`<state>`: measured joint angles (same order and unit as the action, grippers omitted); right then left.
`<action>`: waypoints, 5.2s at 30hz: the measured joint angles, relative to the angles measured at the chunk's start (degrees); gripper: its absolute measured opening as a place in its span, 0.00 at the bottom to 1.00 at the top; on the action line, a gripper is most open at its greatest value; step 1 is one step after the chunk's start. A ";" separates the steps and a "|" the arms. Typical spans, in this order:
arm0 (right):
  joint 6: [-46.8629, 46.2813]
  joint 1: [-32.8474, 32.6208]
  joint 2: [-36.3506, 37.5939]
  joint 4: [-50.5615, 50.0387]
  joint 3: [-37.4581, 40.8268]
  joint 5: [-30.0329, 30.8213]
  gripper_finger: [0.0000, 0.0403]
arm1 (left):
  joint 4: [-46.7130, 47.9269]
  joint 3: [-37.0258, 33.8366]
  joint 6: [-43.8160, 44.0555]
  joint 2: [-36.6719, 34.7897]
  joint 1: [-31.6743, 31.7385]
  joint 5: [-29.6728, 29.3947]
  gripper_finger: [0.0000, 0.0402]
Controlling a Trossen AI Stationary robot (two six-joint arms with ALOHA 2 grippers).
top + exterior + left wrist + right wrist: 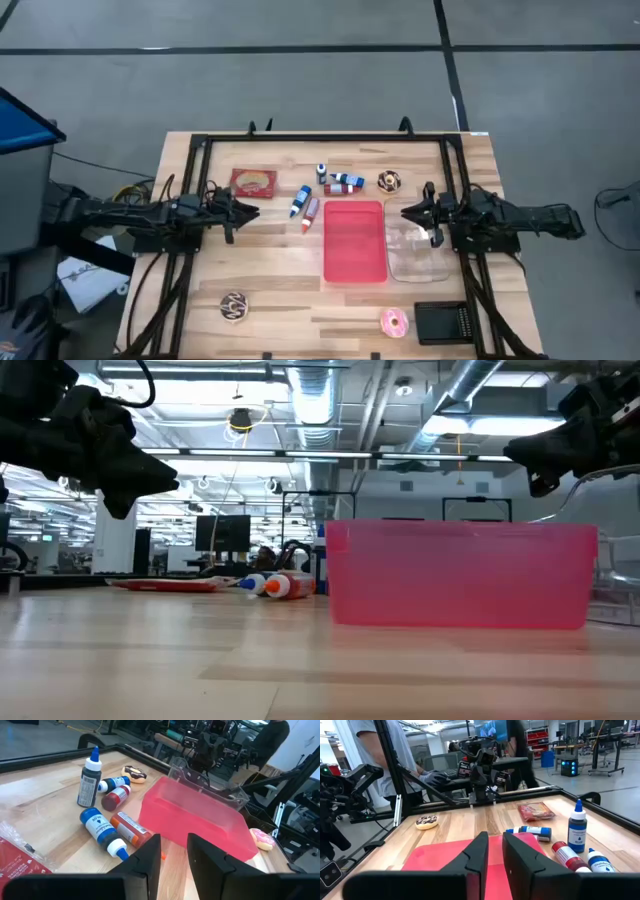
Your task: Pick & Place Food Item
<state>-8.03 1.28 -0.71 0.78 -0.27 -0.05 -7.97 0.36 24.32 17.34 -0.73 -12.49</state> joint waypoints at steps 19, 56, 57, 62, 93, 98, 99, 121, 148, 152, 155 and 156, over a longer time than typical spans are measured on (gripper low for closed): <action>0.00 -0.02 -0.02 0.00 0.00 -0.02 0.13 | 0.00 0.01 0.00 0.01 0.01 0.26 0.23; 0.00 0.00 0.00 0.00 0.00 -0.02 0.13 | -8.23 0.00 16.04 0.23 0.00 2.97 0.23; -0.01 -0.01 -0.01 0.00 -0.02 0.00 0.13 | -9.12 0.02 18.29 0.76 0.00 2.68 0.23; 0.00 0.00 -0.02 0.00 0.00 -0.01 0.13 | -10.44 0.02 22.86 2.36 0.01 1.88 0.23; -16.89 0.39 -0.41 41.66 -1.01 4.69 0.13 | -26.32 15.96 4.27 21.66 0.08 -25.50 0.37; -18.47 0.37 -0.42 46.07 -1.13 9.13 0.13 | -0.03 22.01 4.74 22.17 0.17 -30.22 0.37; -20.49 0.37 -0.41 46.37 -1.11 10.49 0.13 | 5.61 23.01 6.60 21.97 0.15 -30.19 0.37; -22.21 0.11 -0.42 41.42 -1.25 17.31 0.13 | 50.41 21.46 91.00 19.89 0.15 -32.34 0.37; -28.65 -1.55 -0.42 38.17 -1.27 18.32 0.22 | 27.96 12.96 95.24 39.22 10.68 -23.38 0.32; -29.08 -1.55 -0.42 37.90 -1.27 19.64 0.29 | 23.81 12.96 95.89 44.35 11.48 -22.91 0.40; -29.07 -1.53 -0.42 37.81 -1.27 20.11 0.34 | 20.73 13.15 95.88 47.85 12.45 -23.22 0.44; -29.07 -1.55 -0.42 37.77 -1.27 20.11 0.35 | 19.68 13.24 95.85 48.81 12.74 -23.64 0.45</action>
<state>-37.10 -0.27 -1.13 38.54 -1.54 20.05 11.71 13.60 120.17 66.16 12.01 -36.14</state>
